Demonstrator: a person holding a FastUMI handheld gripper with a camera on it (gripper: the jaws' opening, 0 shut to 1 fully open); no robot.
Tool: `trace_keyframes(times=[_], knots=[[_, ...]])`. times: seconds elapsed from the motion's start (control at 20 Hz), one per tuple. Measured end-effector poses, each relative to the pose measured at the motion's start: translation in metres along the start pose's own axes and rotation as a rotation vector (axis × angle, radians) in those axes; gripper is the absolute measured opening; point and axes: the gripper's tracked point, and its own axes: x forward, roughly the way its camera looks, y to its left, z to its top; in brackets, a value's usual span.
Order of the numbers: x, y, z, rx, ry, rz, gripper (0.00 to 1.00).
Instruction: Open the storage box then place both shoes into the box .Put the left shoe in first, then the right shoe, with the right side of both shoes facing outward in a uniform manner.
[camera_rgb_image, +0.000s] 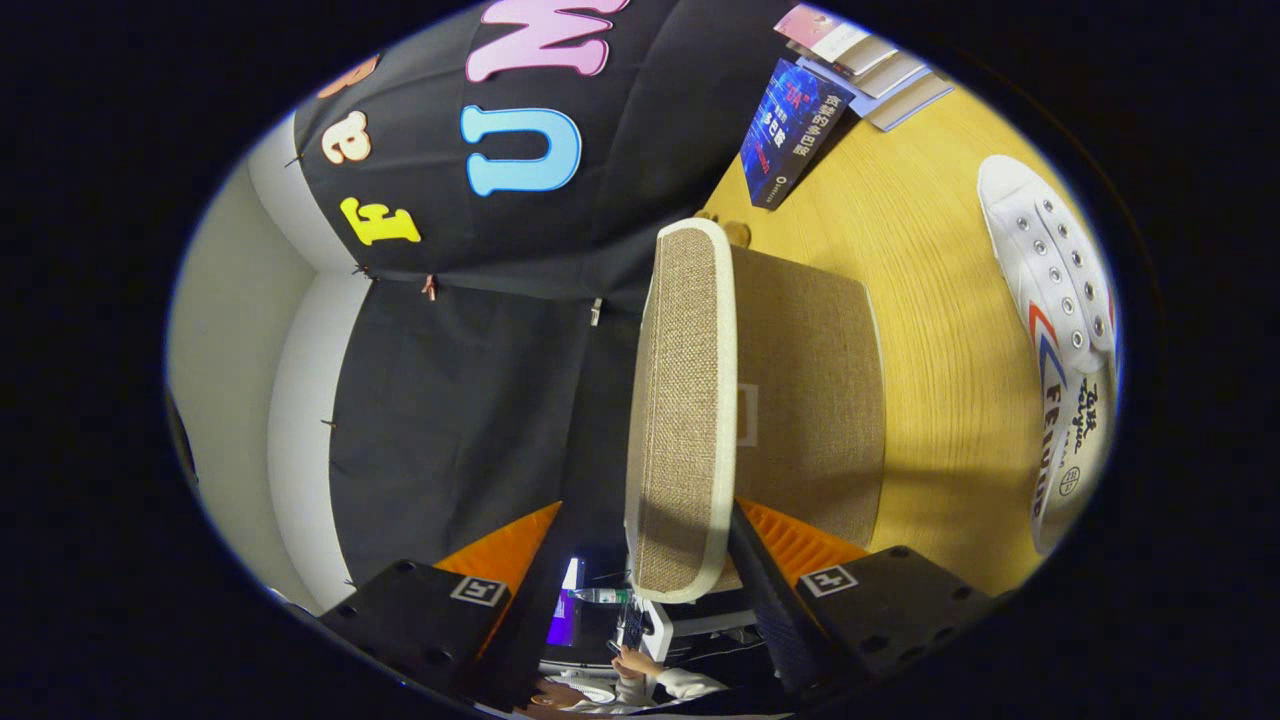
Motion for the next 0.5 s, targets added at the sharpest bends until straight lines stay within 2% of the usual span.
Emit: trace_keyframes(times=[0.15,0.2,0.3,0.35,0.4,0.5], knots=[[-0.005,0.008,-0.003,0.02,0.006,-0.002,0.75],[-0.004,0.012,-0.004,0.028,0.013,0.004,0.75],[0.0,0.015,-0.004,0.016,0.012,-0.008,0.55],[0.002,0.021,-0.01,0.006,0.032,-0.004,0.53],[0.001,0.019,-0.009,-0.012,0.02,-0.034,0.52],[0.01,0.022,-0.012,-0.025,0.038,-0.033,0.25]])
